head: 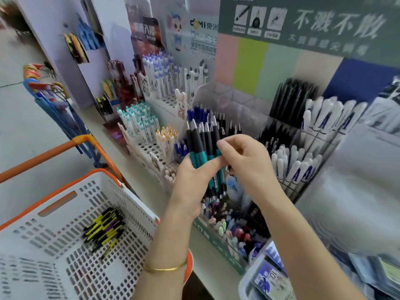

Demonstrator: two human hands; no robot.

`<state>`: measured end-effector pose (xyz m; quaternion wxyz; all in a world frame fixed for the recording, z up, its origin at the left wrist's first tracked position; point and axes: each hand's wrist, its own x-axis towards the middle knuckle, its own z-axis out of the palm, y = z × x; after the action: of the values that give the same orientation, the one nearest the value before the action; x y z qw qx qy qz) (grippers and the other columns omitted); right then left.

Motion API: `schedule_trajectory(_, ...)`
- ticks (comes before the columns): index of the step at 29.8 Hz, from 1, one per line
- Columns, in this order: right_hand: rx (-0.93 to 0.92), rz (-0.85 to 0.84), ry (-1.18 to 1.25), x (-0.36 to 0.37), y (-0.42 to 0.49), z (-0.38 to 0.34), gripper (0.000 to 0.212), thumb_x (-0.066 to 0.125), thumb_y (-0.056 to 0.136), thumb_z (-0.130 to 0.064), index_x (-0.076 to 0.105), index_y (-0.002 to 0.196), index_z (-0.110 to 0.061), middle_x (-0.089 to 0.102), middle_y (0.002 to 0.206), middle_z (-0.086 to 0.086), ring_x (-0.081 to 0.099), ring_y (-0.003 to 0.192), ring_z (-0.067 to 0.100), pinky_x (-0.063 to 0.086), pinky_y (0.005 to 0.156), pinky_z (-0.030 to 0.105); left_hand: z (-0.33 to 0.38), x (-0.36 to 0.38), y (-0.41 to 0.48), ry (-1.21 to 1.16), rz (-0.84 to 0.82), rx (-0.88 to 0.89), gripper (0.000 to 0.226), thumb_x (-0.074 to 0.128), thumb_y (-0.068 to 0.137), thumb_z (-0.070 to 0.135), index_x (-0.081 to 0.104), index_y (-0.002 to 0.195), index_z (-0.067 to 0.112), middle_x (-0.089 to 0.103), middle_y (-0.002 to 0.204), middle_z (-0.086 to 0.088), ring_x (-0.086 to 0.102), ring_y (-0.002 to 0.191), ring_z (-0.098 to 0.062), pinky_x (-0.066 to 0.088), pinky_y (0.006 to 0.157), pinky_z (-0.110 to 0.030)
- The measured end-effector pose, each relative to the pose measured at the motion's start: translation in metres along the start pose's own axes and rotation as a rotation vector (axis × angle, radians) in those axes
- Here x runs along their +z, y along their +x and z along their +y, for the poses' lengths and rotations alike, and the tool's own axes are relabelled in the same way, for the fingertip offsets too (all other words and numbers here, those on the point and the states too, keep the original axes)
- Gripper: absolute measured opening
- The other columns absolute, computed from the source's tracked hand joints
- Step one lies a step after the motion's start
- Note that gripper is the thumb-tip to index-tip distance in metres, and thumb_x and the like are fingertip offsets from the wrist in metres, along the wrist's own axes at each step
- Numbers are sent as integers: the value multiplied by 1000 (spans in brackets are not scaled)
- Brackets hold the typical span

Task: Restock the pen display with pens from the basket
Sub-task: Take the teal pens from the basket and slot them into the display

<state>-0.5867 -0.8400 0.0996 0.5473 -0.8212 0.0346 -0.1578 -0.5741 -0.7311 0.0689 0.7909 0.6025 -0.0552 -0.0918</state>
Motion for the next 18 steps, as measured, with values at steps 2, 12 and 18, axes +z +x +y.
schedule_trajectory(2, -7, -1, -14, -5, 8, 0, 6, 64, 89, -24, 64, 83, -24, 65, 75, -9, 61, 66, 1, 47, 56, 14, 2, 1, 6, 43, 4, -20, 48, 83, 61, 36, 66, 102, 15, 73, 86, -2, 69, 86, -22, 55, 80, -43)
schedule_trajectory(12, 27, 121, -124, -6, 53, -12, 14, 62, 90, -19, 64, 102, -12, 67, 88, 2, 61, 73, 14, 57, 69, 40, 17, 4, 51, -63, -61, -119, 10, 65, 90, 16, 68, 100, 19, 75, 88, -3, 72, 85, -19, 57, 71, -35)
schedule_trajectory(18, -30, 285, -213, -17, 77, -33, 43, 55, 93, -11, 42, 134, -16, 58, 101, -1, 58, 89, 18, 53, 82, 43, 20, 0, 77, -119, -28, -131, 5, 64, 88, 6, 63, 90, 10, 66, 74, -5, 64, 65, -18, 55, 63, -35)
